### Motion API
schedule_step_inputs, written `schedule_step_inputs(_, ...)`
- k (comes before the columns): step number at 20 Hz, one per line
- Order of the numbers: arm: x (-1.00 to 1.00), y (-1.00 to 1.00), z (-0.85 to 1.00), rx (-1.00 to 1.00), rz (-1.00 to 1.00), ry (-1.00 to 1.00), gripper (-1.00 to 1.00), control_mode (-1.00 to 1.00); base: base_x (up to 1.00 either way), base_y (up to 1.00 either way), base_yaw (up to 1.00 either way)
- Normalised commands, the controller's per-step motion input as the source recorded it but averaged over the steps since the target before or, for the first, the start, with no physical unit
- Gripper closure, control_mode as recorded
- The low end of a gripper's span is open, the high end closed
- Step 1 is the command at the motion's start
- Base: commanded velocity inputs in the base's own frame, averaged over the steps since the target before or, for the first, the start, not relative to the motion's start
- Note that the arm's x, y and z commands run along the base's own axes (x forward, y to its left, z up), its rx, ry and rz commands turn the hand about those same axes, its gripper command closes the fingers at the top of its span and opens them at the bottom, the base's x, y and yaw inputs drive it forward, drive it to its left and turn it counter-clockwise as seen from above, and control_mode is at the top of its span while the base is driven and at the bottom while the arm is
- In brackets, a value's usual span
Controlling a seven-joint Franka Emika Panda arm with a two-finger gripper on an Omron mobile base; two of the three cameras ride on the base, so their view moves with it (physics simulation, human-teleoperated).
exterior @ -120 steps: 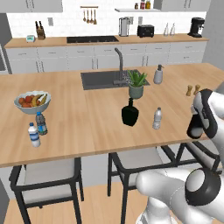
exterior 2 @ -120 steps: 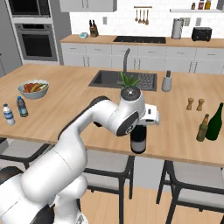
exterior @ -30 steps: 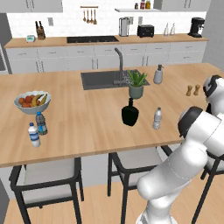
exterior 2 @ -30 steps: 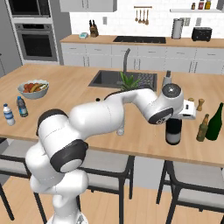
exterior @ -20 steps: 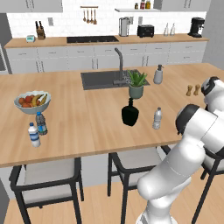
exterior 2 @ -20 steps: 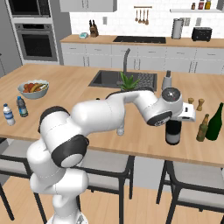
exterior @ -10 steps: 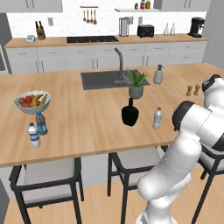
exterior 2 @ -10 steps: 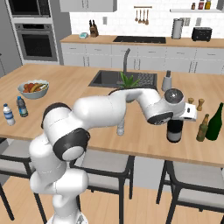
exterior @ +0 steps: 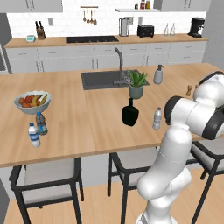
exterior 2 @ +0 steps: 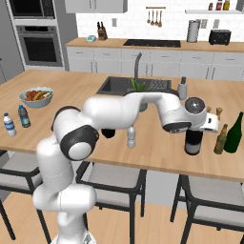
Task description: Move the plastic bottles in the middle to the plastics group, and the glass bottles in the middle to the glass group.
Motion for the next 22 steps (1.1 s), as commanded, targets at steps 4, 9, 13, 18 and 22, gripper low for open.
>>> schedule_step_inputs(4, 0.00, -0.14, 0.00, 0.00, 0.00, 0.00, 1.00, -1.00, 0.00, 0.00, 0.00)
schedule_step_inputs(9, 0.05, -0.05, -0.01, 0.00, 0.00, 0.00, 1.00, -1.00, 0.00, 0.00, 0.00)
schedule_step_inputs(13, 0.10, 0.02, -0.09, 0.00, 0.00, 0.00, 1.00, -1.00, 0.00, 0.00, 0.00)
schedule_step_inputs(18, 0.21, 0.02, -0.27, 0.00, 0.00, 0.00, 1.00, -1.00, 0.00, 0.00, 0.00)
schedule_step_inputs(22, 0.24, 0.01, -0.20, 0.00, 0.00, 0.00, 1.00, -1.00, 0.00, 0.00, 0.00)
